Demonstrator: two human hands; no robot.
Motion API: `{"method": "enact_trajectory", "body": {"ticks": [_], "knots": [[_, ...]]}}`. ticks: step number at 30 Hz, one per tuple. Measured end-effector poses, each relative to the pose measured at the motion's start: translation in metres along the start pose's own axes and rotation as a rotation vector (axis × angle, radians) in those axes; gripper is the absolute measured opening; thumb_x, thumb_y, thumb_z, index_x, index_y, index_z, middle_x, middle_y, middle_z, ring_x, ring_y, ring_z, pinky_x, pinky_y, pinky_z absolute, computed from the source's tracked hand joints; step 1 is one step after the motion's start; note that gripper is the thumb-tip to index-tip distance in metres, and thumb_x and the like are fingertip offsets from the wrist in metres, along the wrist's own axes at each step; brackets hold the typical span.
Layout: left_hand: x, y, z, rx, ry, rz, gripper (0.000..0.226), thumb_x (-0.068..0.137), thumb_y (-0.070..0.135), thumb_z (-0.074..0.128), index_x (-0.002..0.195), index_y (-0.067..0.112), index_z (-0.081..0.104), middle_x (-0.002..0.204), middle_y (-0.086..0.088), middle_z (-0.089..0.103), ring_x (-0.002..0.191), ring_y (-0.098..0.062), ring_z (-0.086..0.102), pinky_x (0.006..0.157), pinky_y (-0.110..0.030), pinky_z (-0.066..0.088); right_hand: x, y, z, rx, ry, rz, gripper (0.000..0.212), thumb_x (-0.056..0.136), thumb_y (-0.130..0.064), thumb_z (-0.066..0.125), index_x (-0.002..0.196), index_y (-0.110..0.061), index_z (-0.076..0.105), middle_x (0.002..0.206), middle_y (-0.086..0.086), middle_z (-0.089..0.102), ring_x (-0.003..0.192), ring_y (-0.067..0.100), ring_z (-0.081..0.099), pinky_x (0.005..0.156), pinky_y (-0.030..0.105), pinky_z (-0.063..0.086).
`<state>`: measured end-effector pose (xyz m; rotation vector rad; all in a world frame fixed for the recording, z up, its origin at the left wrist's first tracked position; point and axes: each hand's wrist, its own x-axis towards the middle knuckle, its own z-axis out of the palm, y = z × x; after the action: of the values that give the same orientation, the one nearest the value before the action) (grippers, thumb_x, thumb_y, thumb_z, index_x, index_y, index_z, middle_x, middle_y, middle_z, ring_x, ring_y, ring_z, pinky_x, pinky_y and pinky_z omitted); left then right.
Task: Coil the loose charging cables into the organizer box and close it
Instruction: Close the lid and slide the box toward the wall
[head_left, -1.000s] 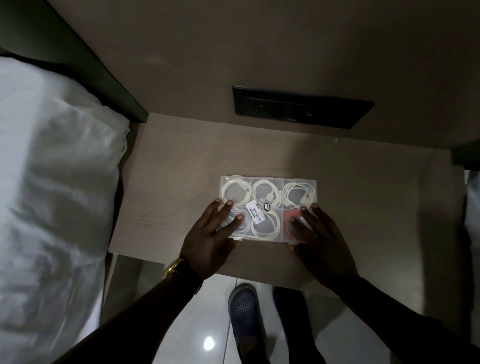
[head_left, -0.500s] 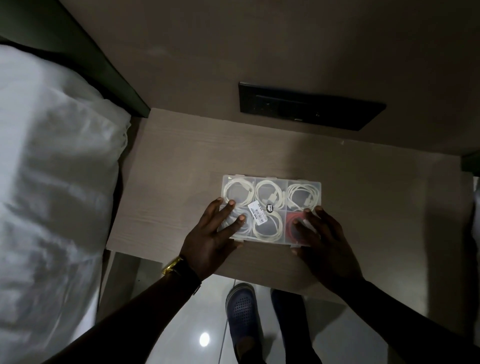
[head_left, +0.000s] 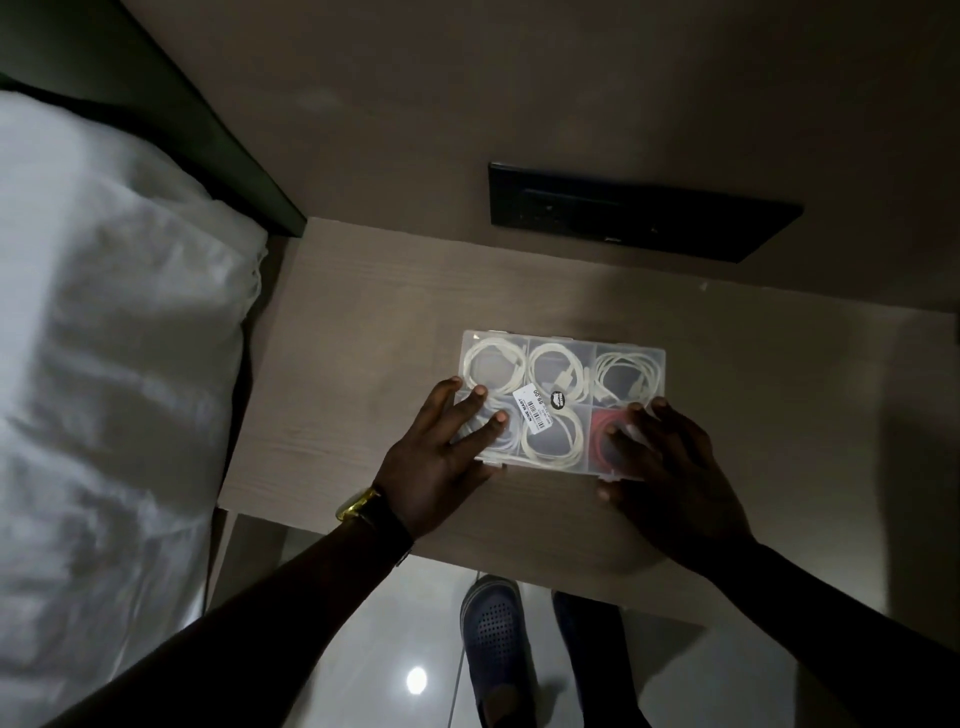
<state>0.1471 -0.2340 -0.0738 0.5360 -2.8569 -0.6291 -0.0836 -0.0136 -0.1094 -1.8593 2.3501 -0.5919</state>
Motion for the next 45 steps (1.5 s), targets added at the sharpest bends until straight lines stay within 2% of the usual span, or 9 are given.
{"method": "enact_trajectory", "body": {"ticks": [4, 8, 15, 18, 22, 26, 31, 38, 45], "knots": [[0.002, -0.006, 0.000, 0.056, 0.016, 0.049, 0.050, 0.088, 0.043, 0.065, 0.131, 0.019, 0.059, 0.144, -0.014, 0.051, 0.139, -0.039, 0.033, 0.083, -0.047, 0.056, 0.000, 0.006, 0.002, -0.042, -0.015, -0.046, 0.056, 0.094, -0.042, 0.061, 0.140, -0.013, 0.049, 0.147, 0.020, 0.048, 0.144, 0.041, 0.031, 0.117, 0.049, 0.028], [-0.001, -0.007, 0.014, 0.088, 0.040, 0.040, 0.049, 0.089, 0.043, 0.063, 0.131, 0.018, 0.058, 0.143, -0.015, 0.051, 0.141, -0.038, 0.031, 0.086, -0.042, 0.056, -0.002, 0.003, 0.008, -0.042, 0.006, -0.035, 0.054, 0.095, -0.041, 0.058, 0.141, -0.013, 0.046, 0.146, 0.022, 0.048, 0.141, 0.045, 0.034, 0.117, 0.050, 0.026], [0.017, -0.009, 0.017, 0.109, 0.064, 0.018, 0.049, 0.090, 0.039, 0.063, 0.134, 0.020, 0.054, 0.142, -0.011, 0.053, 0.142, -0.035, 0.030, 0.079, -0.038, 0.058, 0.011, 0.003, 0.001, -0.059, 0.014, 0.006, 0.049, 0.094, -0.040, 0.057, 0.132, -0.009, 0.057, 0.142, 0.023, 0.052, 0.138, 0.046, 0.037, 0.118, 0.047, 0.024], [0.046, -0.009, 0.013, 0.071, 0.070, -0.016, 0.052, 0.085, 0.038, 0.070, 0.132, 0.021, 0.057, 0.140, -0.009, 0.056, 0.139, -0.036, 0.036, 0.079, -0.046, 0.058, 0.030, 0.017, -0.008, -0.102, -0.018, 0.054, 0.051, 0.094, -0.043, 0.053, 0.129, -0.008, 0.061, 0.141, 0.023, 0.053, 0.138, 0.046, 0.037, 0.117, 0.046, 0.024], [0.088, -0.011, 0.009, 0.081, 0.026, -0.031, 0.054, 0.082, 0.034, 0.074, 0.131, 0.019, 0.058, 0.137, -0.010, 0.058, 0.132, -0.039, 0.043, 0.082, -0.049, 0.057, 0.058, 0.045, -0.016, -0.137, -0.027, 0.058, 0.054, 0.093, -0.046, 0.051, 0.131, -0.009, 0.060, 0.142, 0.022, 0.053, 0.137, 0.047, 0.034, 0.115, 0.046, 0.026], [0.109, -0.011, 0.014, 0.054, 0.077, -0.066, 0.052, 0.081, 0.032, 0.074, 0.129, 0.018, 0.060, 0.135, -0.011, 0.059, 0.118, -0.032, 0.059, 0.086, -0.042, 0.057, 0.073, 0.067, -0.010, -0.123, 0.024, 0.052, 0.052, 0.094, -0.047, 0.054, 0.136, -0.017, 0.052, 0.143, 0.018, 0.052, 0.137, 0.045, 0.032, 0.113, 0.045, 0.028], [0.109, -0.015, 0.018, 0.066, 0.106, -0.083, 0.053, 0.079, 0.037, 0.075, 0.129, 0.024, 0.061, 0.136, -0.007, 0.060, 0.116, -0.026, 0.063, 0.089, -0.035, 0.056, 0.067, 0.082, 0.006, -0.130, 0.057, 0.025, 0.055, 0.094, -0.046, 0.058, 0.141, -0.022, 0.043, 0.149, 0.014, 0.043, 0.142, 0.041, 0.027, 0.116, 0.044, 0.025], [0.110, -0.011, 0.014, 0.050, 0.006, -0.164, 0.059, 0.082, 0.043, 0.070, 0.137, 0.033, 0.051, 0.146, -0.001, 0.050, 0.122, -0.022, 0.058, 0.087, -0.038, 0.057, 0.072, 0.080, -0.006, -0.145, -0.013, 0.050, 0.058, 0.093, -0.055, 0.052, 0.141, -0.022, 0.044, 0.149, 0.013, 0.045, 0.143, 0.038, 0.029, 0.118, 0.040, 0.023], [0.110, 0.004, 0.004, -0.063, -0.047, -0.202, 0.062, 0.080, 0.044, 0.071, 0.137, 0.030, 0.050, 0.151, 0.000, 0.040, 0.115, -0.023, 0.061, 0.088, -0.033, 0.055, 0.087, 0.074, -0.032, -0.076, -0.147, 0.090, 0.067, 0.082, -0.058, 0.062, 0.136, -0.020, 0.050, 0.148, 0.011, 0.044, 0.142, 0.034, 0.031, 0.115, 0.047, 0.034]]}}
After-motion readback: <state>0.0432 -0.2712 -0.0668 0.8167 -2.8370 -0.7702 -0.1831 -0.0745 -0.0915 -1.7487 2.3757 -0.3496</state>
